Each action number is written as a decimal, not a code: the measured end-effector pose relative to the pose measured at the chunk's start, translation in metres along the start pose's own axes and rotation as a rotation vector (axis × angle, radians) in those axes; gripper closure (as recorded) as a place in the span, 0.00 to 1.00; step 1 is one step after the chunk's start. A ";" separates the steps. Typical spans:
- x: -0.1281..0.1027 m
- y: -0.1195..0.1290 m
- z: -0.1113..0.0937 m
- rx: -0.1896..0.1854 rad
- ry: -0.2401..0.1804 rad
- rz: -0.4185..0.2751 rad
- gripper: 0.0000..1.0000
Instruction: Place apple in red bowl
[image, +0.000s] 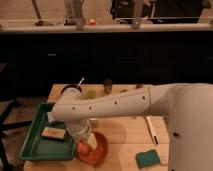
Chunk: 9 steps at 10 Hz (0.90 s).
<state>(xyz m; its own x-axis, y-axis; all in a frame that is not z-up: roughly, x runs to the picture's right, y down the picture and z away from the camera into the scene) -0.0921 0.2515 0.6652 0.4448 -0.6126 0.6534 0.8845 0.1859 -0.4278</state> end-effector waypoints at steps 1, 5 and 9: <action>0.001 -0.004 0.000 -0.001 0.003 0.000 1.00; 0.005 -0.015 -0.004 0.009 0.008 0.002 1.00; 0.006 -0.016 -0.005 0.010 0.009 0.003 1.00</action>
